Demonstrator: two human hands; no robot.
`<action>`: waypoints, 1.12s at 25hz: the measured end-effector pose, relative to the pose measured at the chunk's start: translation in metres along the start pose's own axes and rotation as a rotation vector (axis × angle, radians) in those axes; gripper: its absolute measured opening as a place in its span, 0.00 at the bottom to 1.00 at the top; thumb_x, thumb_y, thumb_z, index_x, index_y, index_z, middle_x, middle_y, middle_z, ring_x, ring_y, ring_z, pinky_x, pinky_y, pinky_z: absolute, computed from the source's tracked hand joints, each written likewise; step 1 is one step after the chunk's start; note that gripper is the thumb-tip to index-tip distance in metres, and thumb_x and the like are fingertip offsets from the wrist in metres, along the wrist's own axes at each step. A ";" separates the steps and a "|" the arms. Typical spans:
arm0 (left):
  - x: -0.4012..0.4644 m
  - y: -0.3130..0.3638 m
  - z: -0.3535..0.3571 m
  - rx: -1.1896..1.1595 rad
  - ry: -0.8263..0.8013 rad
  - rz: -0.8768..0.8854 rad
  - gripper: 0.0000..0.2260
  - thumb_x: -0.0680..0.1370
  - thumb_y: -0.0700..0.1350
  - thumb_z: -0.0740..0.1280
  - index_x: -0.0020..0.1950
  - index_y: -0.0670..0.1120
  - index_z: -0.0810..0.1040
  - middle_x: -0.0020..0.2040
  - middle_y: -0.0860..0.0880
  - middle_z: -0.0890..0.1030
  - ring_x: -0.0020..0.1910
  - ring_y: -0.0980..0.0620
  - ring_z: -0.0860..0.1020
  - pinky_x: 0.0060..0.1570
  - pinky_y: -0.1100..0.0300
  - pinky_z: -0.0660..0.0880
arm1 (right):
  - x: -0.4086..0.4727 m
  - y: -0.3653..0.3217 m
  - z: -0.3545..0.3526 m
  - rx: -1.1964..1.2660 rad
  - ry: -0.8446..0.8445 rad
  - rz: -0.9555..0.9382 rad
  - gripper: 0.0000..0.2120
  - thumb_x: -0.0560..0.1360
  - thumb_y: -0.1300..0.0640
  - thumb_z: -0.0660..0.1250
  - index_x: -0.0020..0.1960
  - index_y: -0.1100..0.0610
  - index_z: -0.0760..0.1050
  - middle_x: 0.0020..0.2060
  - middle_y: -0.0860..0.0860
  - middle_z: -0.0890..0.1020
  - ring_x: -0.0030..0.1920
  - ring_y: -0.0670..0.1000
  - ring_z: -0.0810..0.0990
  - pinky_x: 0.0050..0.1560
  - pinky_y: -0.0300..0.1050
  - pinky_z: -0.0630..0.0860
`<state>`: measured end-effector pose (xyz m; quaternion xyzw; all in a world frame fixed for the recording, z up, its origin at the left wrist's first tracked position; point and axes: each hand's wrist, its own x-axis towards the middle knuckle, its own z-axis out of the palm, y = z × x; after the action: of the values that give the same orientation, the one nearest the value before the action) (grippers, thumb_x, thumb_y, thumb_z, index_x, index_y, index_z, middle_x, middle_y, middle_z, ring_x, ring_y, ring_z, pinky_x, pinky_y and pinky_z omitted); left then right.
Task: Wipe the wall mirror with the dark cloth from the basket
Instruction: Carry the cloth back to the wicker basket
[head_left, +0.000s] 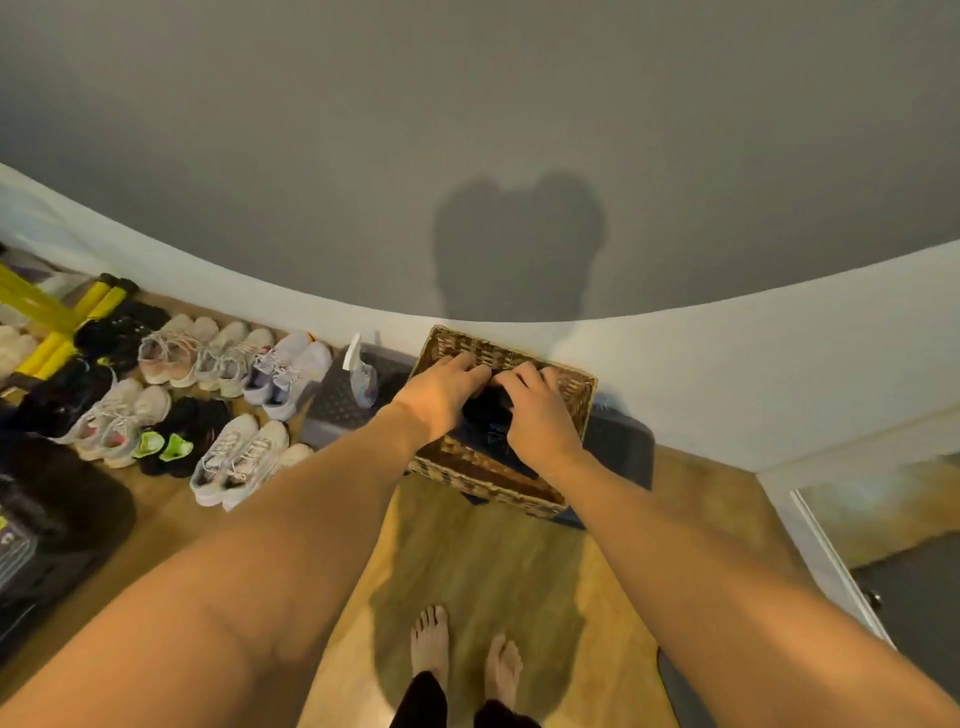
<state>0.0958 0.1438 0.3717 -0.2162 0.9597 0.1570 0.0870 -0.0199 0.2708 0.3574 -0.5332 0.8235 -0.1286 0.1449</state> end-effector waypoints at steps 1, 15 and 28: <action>0.017 -0.017 0.020 -0.021 -0.010 0.005 0.17 0.74 0.32 0.70 0.60 0.44 0.73 0.58 0.43 0.73 0.56 0.41 0.73 0.51 0.52 0.68 | 0.019 0.009 0.024 0.007 -0.027 0.017 0.27 0.75 0.72 0.68 0.72 0.54 0.72 0.68 0.53 0.73 0.66 0.58 0.67 0.70 0.56 0.71; 0.214 -0.144 0.360 -0.137 -0.171 -0.156 0.28 0.78 0.38 0.68 0.76 0.48 0.65 0.80 0.45 0.57 0.78 0.39 0.58 0.75 0.45 0.64 | 0.177 0.203 0.344 0.068 -0.438 0.289 0.37 0.78 0.66 0.67 0.82 0.48 0.58 0.78 0.53 0.58 0.78 0.61 0.55 0.76 0.64 0.62; 0.246 -0.150 0.442 0.255 -0.517 -0.138 0.46 0.81 0.50 0.68 0.82 0.49 0.33 0.80 0.41 0.28 0.79 0.37 0.31 0.79 0.38 0.38 | 0.181 0.232 0.428 -0.022 -0.677 0.312 0.43 0.83 0.49 0.60 0.83 0.49 0.30 0.80 0.53 0.26 0.79 0.62 0.26 0.81 0.67 0.40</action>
<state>-0.0133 0.0692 -0.1389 -0.2211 0.9008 0.0787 0.3653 -0.1247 0.1729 -0.1417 -0.4152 0.8015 0.0876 0.4213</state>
